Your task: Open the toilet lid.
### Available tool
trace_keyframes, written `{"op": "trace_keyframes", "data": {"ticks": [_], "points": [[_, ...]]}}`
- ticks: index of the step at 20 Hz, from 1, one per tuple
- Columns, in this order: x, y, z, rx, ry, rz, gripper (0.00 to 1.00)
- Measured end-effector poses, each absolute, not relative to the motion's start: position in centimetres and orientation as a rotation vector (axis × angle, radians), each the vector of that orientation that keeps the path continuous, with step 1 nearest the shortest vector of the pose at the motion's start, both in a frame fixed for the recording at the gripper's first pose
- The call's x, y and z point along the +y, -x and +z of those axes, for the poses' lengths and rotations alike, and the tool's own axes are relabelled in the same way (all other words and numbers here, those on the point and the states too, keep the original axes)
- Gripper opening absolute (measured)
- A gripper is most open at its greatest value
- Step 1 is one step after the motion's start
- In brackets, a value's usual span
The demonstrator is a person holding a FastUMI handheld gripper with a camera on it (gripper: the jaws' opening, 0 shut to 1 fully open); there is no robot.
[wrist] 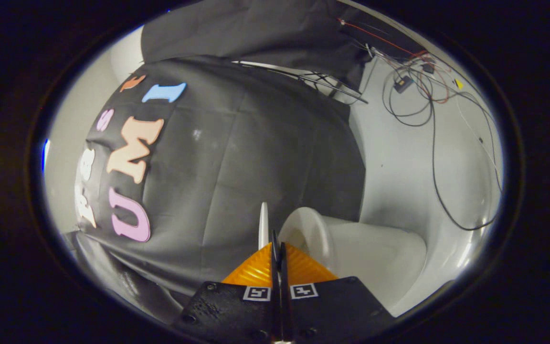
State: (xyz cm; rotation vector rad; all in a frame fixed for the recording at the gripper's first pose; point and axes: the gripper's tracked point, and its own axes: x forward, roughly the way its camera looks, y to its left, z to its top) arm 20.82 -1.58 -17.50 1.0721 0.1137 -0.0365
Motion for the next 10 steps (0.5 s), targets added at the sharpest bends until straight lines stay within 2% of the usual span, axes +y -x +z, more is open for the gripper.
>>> {"op": "trace_keyframes", "data": {"ticks": [10], "points": [[9.6,-19.5,-5.1,0.010,-0.856,0.103,0.04]]}}
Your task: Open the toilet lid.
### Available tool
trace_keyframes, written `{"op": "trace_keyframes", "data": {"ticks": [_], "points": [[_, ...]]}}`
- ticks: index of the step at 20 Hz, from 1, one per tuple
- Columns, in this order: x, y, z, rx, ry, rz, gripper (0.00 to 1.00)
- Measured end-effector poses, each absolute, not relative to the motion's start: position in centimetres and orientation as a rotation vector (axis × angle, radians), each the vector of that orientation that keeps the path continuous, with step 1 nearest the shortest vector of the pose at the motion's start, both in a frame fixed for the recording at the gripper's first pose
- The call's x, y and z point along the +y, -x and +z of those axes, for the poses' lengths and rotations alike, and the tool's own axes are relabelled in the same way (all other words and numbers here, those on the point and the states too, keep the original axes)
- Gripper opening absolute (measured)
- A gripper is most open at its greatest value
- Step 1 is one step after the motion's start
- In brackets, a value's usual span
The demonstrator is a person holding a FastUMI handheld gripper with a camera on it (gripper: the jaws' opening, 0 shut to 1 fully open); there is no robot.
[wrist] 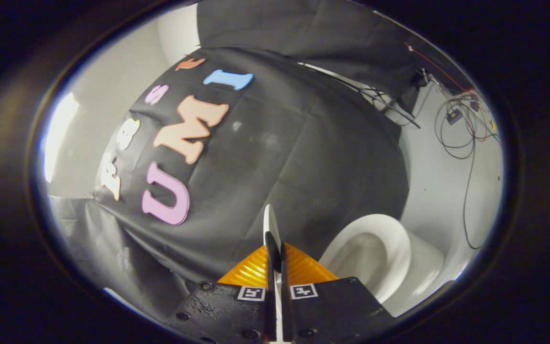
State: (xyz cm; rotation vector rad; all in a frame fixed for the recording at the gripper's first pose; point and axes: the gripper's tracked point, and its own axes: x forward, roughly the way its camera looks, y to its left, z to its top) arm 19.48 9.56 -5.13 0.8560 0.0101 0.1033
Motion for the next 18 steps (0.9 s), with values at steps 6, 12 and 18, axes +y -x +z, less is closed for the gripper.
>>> {"op": "trace_keyframes", "data": {"ticks": [6,12,18], "points": [[16.6,-18.6,-1.4,0.025,-0.710,0.154,0.05],[23.9,-17.4,0.5,0.016,-0.632,0.238,0.05],[32.0,-16.6,0.9,0.069,-0.474,0.324,0.05]]}}
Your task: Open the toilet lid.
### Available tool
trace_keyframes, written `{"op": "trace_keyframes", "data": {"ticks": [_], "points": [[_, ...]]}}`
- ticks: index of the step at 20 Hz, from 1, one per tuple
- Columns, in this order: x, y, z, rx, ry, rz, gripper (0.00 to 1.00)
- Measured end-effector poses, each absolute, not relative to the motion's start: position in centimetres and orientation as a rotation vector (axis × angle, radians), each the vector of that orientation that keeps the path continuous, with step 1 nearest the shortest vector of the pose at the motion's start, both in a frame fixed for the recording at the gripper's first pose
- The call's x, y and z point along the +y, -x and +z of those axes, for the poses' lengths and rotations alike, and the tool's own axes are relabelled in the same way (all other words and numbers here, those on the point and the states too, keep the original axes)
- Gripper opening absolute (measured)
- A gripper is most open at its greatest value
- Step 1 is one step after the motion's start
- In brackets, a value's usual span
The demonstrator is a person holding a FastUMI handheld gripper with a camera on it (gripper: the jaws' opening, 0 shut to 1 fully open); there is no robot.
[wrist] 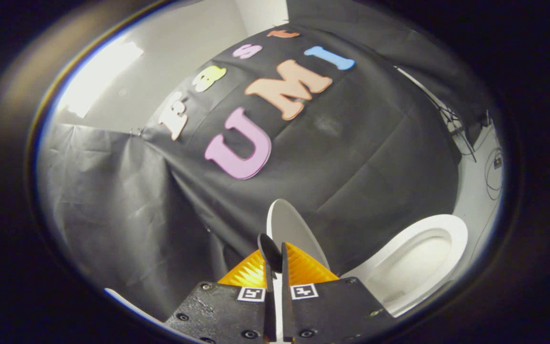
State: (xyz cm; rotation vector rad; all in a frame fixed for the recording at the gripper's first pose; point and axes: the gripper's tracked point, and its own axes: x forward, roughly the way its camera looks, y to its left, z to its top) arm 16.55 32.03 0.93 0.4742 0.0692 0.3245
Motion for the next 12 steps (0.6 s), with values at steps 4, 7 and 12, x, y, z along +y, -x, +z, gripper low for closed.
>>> {"op": "trace_keyframes", "data": {"ticks": [4,7,12], "points": [[37.4,-15.9,0.1,0.113,-0.356,0.387,0.05],[40.3,-15.7,-0.9,0.146,-0.277,0.423,0.05],[43.3,-15.5,-2.1,0.173,-0.187,0.453,0.05]]}}
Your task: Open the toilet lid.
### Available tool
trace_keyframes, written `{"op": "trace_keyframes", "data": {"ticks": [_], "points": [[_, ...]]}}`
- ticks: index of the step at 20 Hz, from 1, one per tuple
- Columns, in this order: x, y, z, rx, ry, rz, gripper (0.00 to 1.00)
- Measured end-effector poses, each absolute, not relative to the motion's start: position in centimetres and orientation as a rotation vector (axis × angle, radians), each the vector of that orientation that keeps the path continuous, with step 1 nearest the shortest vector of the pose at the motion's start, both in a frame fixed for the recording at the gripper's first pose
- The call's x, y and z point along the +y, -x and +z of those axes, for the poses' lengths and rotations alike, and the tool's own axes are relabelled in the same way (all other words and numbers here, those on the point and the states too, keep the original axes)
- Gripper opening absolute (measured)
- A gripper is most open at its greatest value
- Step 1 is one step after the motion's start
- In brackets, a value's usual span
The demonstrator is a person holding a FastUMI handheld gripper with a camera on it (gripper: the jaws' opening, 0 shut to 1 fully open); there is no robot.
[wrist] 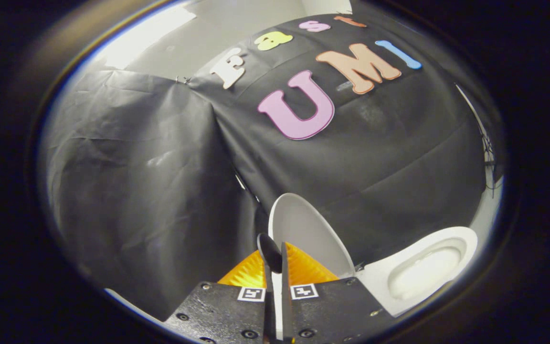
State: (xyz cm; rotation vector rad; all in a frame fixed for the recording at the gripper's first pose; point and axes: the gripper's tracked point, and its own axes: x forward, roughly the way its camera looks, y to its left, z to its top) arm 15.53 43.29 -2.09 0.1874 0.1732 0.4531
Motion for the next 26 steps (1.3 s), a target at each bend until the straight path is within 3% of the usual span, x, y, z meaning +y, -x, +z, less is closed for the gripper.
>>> {"op": "trace_keyframes", "data": {"ticks": [8,13,17,21,26], "points": [[46.3,-15.2,-3.6,0.178,-0.065,0.461,0.05],[47.6,-13.7,-3.7,0.161,-0.014,0.487,0.20],[48.3,-10.8,0.7,0.024,-0.038,0.567,0.35],[45.1,-10.2,3.9,-0.025,-0.001,0.486,0.49],[38.5,-11.2,6.3,-0.043,0.028,0.361,0.49]]}}
